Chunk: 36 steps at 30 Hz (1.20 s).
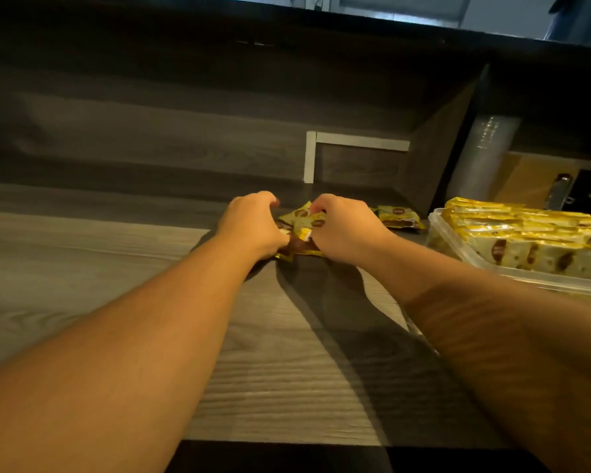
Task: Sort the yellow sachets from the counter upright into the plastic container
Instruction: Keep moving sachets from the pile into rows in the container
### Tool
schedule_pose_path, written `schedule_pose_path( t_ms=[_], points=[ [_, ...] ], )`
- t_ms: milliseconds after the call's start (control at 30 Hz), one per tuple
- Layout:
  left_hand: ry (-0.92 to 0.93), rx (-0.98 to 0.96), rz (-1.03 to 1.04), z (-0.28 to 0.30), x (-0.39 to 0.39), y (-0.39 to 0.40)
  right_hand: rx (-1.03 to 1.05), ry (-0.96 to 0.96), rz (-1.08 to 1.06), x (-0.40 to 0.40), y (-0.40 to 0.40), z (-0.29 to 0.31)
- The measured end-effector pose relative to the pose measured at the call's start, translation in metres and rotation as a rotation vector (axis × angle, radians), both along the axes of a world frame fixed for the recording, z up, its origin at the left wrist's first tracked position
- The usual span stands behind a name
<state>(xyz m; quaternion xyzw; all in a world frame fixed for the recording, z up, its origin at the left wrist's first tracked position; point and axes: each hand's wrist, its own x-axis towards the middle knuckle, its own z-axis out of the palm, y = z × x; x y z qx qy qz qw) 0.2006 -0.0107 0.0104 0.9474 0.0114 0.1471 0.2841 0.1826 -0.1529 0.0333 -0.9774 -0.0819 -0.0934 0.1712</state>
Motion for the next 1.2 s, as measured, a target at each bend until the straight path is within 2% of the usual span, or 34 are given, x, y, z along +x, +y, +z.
schedule_pose_path(
  t_ms=[200, 367, 500, 600, 767, 900, 967, 1067, 1200],
  points=[
    [-0.023, -0.175, 0.017, 0.004, -0.001, 0.006, -0.042, 0.009, -0.085, 0.021, 0.007, -0.008],
    [-0.293, -0.517, 0.146, 0.017, -0.001, 0.007, -0.080, 0.105, -0.083, 0.030, 0.004, -0.005],
    [-0.392, -0.669, 0.020, 0.029, -0.012, -0.003, -0.103, 0.091, -0.116, 0.036, 0.000, -0.002],
    [-0.444, -0.629, -0.077, 0.034, -0.023, -0.012, -0.084, 0.050, -0.076, 0.037, -0.001, -0.005],
    [-0.492, -0.575, -0.116, 0.035, -0.032, -0.017, 0.216, 0.002, -0.079, 0.025, -0.007, 0.002],
    [-0.566, -0.588, -0.114, 0.042, -0.041, -0.022, 0.357, -0.148, -0.098, 0.011, -0.018, 0.017],
    [-0.677, -0.521, -0.147, 0.044, -0.050, -0.027, 0.423, -0.257, -0.110, 0.000, -0.026, 0.031],
    [-0.936, -0.317, -0.269, 0.048, -0.062, -0.040, 0.568, -0.371, -0.095, -0.020, -0.047, 0.053],
    [-0.954, -0.322, -0.347, 0.058, -0.076, -0.067, 0.803, -0.408, -0.063, -0.053, -0.093, 0.076]
  ],
)
